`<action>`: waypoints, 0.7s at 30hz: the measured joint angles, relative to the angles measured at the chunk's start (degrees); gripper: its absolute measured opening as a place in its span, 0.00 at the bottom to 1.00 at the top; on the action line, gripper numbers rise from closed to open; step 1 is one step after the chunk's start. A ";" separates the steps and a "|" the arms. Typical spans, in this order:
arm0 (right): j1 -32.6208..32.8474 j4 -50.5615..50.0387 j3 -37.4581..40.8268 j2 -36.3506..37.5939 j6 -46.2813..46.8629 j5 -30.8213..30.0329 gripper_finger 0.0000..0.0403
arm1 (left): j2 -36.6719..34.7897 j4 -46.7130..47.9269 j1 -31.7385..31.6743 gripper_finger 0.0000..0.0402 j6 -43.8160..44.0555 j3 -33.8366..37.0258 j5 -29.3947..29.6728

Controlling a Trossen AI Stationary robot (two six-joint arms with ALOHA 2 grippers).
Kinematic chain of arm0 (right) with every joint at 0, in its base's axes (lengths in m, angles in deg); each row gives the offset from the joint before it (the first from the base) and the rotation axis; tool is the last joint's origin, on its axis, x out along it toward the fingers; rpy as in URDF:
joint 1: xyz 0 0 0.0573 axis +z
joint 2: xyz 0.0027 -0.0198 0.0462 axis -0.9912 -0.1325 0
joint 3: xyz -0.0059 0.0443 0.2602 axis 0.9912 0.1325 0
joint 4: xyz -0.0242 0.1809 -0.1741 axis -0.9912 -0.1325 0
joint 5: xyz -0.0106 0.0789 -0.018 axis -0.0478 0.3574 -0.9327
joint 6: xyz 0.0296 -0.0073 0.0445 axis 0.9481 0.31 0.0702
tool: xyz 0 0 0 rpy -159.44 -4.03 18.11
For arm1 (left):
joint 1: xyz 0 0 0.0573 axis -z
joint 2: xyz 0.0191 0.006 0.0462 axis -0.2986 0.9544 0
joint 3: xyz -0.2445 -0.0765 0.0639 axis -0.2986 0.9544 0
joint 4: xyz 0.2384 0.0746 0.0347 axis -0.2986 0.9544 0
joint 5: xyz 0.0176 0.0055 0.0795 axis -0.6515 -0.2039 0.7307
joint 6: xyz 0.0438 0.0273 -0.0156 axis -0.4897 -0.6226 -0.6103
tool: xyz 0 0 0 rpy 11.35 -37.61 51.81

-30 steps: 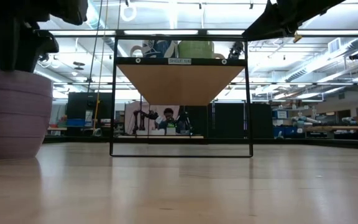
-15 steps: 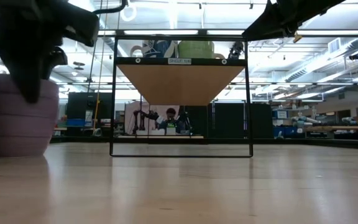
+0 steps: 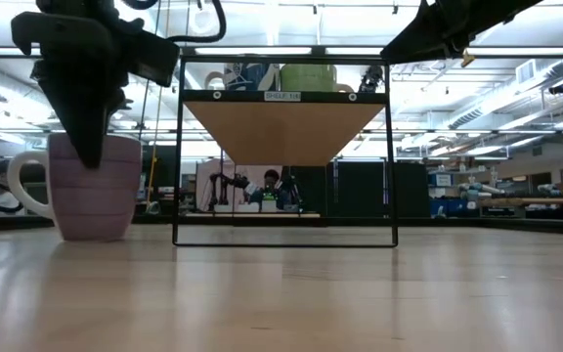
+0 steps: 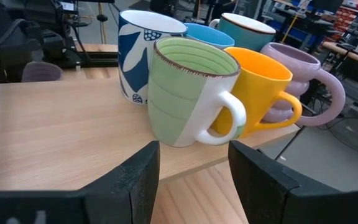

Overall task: Place coffee mugs
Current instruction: Put the purple mug on the shelf

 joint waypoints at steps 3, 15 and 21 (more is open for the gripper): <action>-0.01 0.00 0.00 0.00 0.02 0.28 0.49 | -0.32 0.79 0.19 0.07 -1.68 0.00 -0.25; 0.00 -0.07 0.00 -0.02 1.31 0.90 0.49 | -3.86 14.95 1.43 0.06 -9.11 -12.35 5.09; 0.00 -0.04 0.00 -0.02 1.33 0.90 0.49 | -3.84 21.85 0.88 0.06 -12.52 -21.75 8.78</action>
